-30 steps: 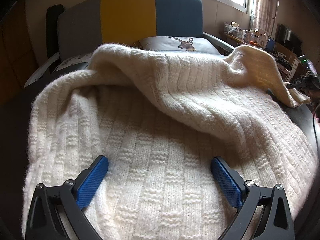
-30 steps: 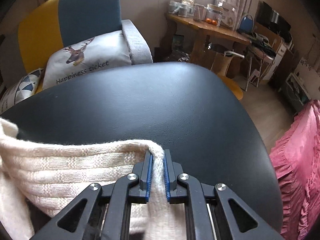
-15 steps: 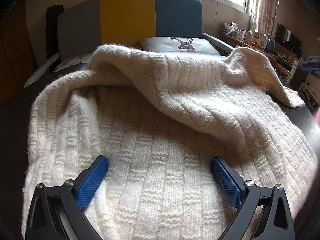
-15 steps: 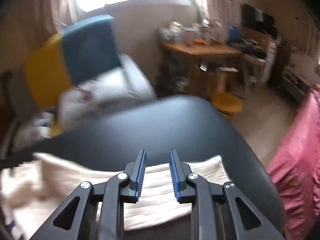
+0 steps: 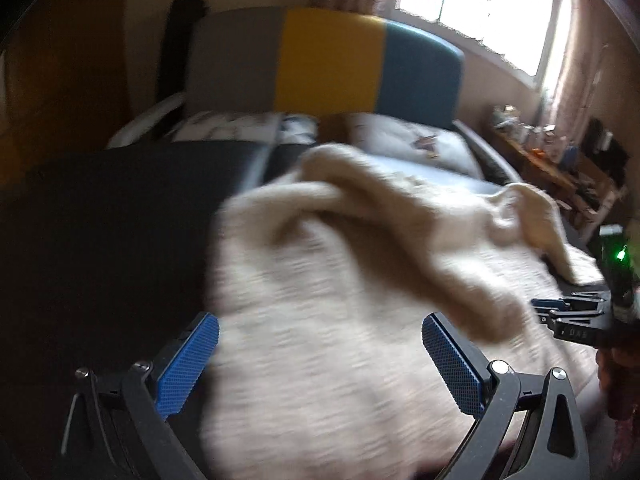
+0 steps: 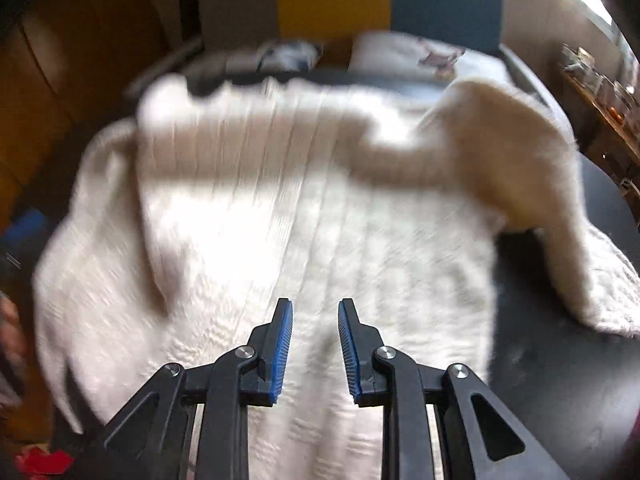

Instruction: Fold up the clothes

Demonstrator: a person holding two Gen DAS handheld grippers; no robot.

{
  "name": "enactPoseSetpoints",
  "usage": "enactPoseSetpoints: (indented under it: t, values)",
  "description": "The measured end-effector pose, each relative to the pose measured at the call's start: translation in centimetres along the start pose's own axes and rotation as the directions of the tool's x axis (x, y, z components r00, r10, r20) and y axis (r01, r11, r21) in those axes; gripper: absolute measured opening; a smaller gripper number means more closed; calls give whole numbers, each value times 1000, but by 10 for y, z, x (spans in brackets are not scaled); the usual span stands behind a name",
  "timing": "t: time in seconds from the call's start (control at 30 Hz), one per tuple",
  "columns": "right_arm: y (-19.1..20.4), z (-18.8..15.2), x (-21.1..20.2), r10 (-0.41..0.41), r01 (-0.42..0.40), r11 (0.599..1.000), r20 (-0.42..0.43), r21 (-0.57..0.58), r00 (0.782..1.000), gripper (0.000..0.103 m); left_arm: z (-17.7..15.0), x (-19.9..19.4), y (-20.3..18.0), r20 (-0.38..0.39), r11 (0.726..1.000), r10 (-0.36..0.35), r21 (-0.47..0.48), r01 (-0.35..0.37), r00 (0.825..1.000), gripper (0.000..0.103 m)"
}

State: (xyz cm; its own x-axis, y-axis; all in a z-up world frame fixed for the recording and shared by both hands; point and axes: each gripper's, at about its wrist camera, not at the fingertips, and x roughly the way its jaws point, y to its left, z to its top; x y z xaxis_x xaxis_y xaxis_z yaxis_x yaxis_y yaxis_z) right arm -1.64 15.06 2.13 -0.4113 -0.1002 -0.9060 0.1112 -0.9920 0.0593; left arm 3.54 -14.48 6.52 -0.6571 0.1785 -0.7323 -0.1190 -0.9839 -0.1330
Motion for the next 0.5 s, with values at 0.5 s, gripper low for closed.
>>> enactPoseSetpoints:
  t: [0.5]
  values:
    - [1, -8, 4, -8, 7, 1000, 42, 29, 999, 25, -84, -15, 48, -198, 972, -215, -138, 190, 956, 103]
